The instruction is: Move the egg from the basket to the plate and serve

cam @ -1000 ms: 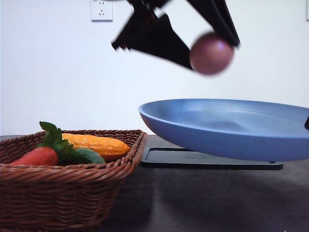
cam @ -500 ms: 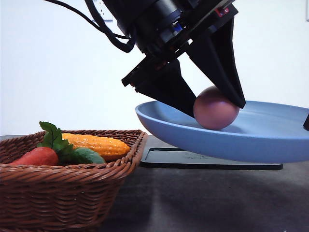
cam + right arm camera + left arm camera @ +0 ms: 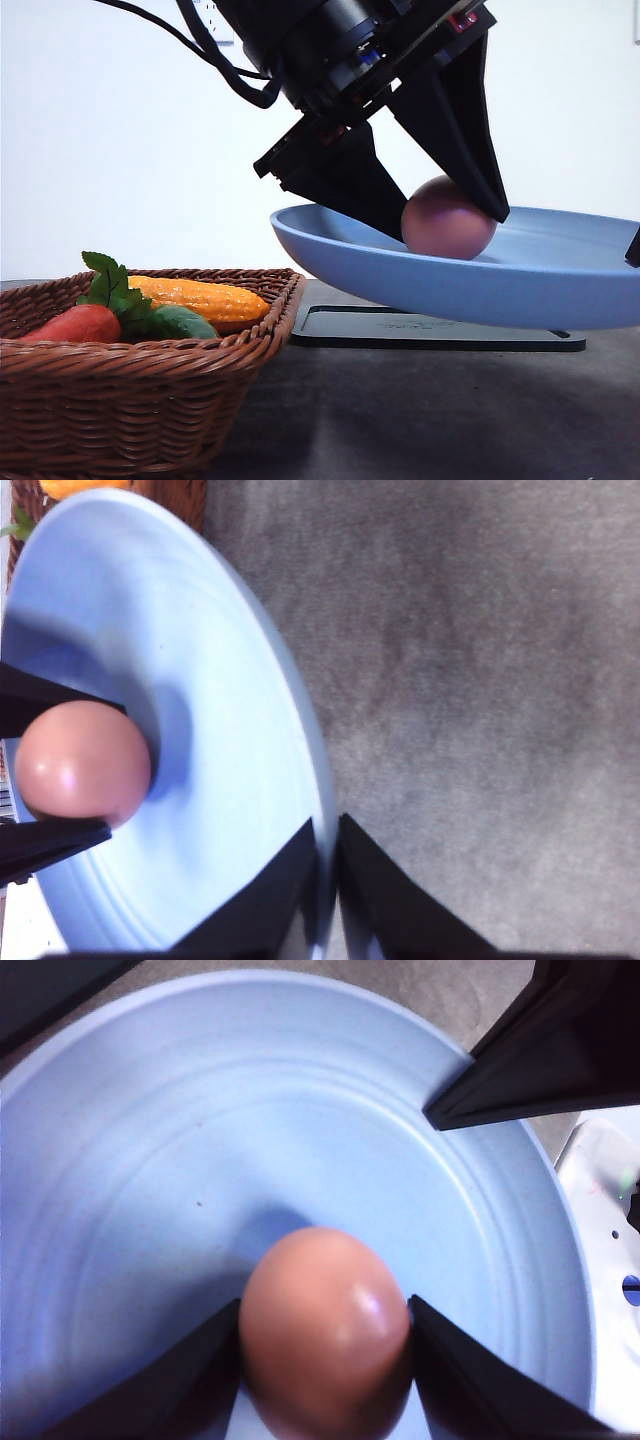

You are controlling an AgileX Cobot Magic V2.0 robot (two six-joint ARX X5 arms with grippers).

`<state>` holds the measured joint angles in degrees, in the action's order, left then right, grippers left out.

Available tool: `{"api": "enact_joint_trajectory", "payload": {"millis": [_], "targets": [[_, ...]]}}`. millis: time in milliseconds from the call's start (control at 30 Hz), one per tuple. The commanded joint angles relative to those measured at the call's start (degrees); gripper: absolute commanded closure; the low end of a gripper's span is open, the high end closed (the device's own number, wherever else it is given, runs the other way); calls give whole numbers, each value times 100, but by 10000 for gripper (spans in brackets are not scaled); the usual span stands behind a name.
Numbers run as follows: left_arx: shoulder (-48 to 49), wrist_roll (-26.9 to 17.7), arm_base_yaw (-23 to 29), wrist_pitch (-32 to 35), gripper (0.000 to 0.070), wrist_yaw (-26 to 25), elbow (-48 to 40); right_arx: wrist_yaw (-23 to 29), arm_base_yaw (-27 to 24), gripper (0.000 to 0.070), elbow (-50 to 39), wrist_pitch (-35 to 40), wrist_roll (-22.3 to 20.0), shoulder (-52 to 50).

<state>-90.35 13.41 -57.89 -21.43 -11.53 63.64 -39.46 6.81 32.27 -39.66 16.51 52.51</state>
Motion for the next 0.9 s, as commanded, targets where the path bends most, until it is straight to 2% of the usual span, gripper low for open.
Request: {"api": "enact_joint_trajectory", "payload": {"millis": [0,67,233,300,433,633,867], "targets": [[-76,-72,-74,39,407,15,94,-107,24,700,122,38,-46,24],[-76,-71,-74,37,394,13,94,-106,26,700,122,24,-46,24],[-76,-21,-74,27,287,11,96,-105,24,700,122,-60,-50,24],[-73,55,-74,8,267,11,123,-105,24,700,122,-65,-52,24],[19,223,-44,-245,268,13,374,-105,24,700,122,-65,-49,32],[521,80,14,-585,274,33,722,-105,22,700,164,-52,-65,306],[1506,3,247,-1129,274,450,802,-102,16,700,614,-69,-409,1196]]}}
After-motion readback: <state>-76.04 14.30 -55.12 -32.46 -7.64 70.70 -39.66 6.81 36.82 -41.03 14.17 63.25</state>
